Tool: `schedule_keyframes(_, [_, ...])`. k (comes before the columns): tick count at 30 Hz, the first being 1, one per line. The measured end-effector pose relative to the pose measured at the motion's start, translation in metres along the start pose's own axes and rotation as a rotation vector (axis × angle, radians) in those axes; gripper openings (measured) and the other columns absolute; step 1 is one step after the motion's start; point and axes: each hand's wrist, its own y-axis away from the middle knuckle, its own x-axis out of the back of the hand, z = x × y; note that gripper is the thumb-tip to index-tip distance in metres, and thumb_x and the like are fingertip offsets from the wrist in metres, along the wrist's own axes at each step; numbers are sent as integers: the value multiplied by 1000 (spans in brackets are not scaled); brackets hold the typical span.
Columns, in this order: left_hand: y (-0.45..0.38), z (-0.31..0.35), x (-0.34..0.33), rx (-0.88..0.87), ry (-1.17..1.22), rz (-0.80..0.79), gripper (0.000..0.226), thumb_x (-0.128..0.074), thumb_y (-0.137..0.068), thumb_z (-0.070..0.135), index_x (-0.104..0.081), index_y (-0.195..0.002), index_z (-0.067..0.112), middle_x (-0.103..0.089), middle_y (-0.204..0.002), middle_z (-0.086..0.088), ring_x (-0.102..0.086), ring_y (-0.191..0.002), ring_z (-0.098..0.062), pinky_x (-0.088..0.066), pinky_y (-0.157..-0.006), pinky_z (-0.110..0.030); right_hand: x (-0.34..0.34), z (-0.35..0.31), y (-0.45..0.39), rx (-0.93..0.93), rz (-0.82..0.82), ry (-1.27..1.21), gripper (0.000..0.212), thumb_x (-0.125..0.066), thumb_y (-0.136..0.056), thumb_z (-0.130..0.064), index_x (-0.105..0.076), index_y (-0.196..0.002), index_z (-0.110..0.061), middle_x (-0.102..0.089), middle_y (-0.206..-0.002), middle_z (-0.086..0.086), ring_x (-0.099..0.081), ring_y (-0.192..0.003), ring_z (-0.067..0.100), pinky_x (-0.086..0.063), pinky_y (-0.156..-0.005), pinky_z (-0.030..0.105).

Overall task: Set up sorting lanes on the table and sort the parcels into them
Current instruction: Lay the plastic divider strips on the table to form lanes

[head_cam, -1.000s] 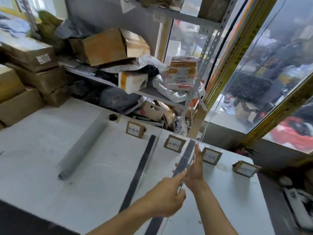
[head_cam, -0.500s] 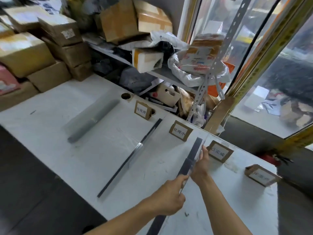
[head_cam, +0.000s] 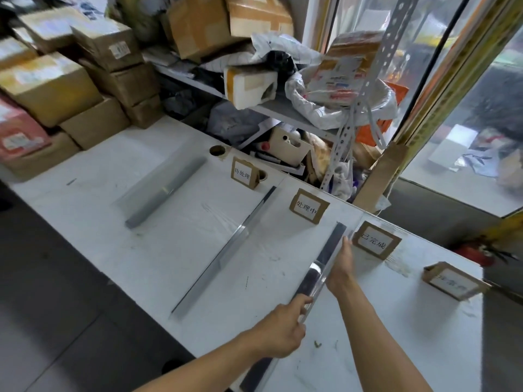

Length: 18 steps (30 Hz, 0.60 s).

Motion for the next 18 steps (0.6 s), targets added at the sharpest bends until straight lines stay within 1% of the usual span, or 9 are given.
schedule_keyframes(2, [-1,2,-1,-13,-4,-4,53,-48,-102,28,-25,-147,40,-50,-149,1,-50,-133,-21,-41,-111,-36,12,11,-28,-20,-3,-14,135,-62,-41,-100,-32,-157,-38,-50,-154,2,-49,-140,30,-37,-114,60])
schedule_keyframes(4, [-2,4,-3,-22,-14,-17,55,-48,-102,28,-23,-150,38,-47,-151,0,-48,-135,-22,-40,-113,-37,19,16,-43,-26,-24,-20,132,-59,-44,-102,-30,-157,-39,-46,-157,1,-48,-141,29,-37,-114,60])
schedule_keyframes(5, [-2,4,-5,-21,-19,-25,56,-48,-102,28,-22,-150,39,-46,-153,0,-48,-136,-23,-39,-114,-37,19,13,-41,-30,-24,-8,128,-56,-48,-103,-32,-156,-40,-45,-158,1,-47,-142,29,-36,-114,61])
schedule_keyframes(7, [-3,5,-8,-17,-28,-26,57,-49,-102,29,-20,-151,40,-43,-154,-1,-47,-136,-24,-39,-112,-36,9,-3,-14,-38,-26,42,107,-49,-64,-99,-47,-149,-35,-57,-147,6,-52,-137,30,-35,-115,60])
schedule_keyframes(9, [-3,5,-11,-18,-35,-16,59,-50,-101,31,-19,-150,42,-43,-154,-2,-49,-135,-26,-40,-110,-37,-6,-24,23,-6,-16,70,86,-40,-82,-83,-55,-142,-23,-67,-133,12,-59,-129,31,-39,-114,57])
schedule_keyframes(10, [-4,4,-12,-20,-38,-14,60,-51,-101,32,-18,-150,43,-43,-154,-2,-50,-134,-26,-41,-109,-38,-10,-30,33,9,0,76,82,-38,-85,-77,-56,-141,-19,-68,-130,15,-61,-126,33,-42,-112,56])
schedule_keyframes(12, [-5,3,-14,-22,-39,-22,61,-52,-100,35,-17,-148,46,-42,-155,-1,-50,-134,-26,-42,-110,-41,-7,-30,34,8,-13,53,83,-37,-85,-76,-55,-141,-18,-67,-130,17,-62,-125,34,-44,-110,57])
schedule_keyframes(14, [-5,3,-16,-21,-34,-22,61,-53,-99,36,-17,-146,49,-42,-155,-2,-48,-135,-27,-42,-110,-44,-5,-28,31,-5,-21,45,83,-36,-86,-79,-52,-145,-21,-64,-134,16,-61,-125,34,-44,-110,60])
schedule_keyframes(18, [-6,4,-16,-26,-35,-2,61,-52,-102,31,-17,-150,45,-43,-155,-1,-50,-134,-28,-42,-109,-42,-7,-29,33,-11,-11,22,78,-33,-92,-74,-53,-143,-19,-64,-133,18,-61,-125,35,-43,-110,60])
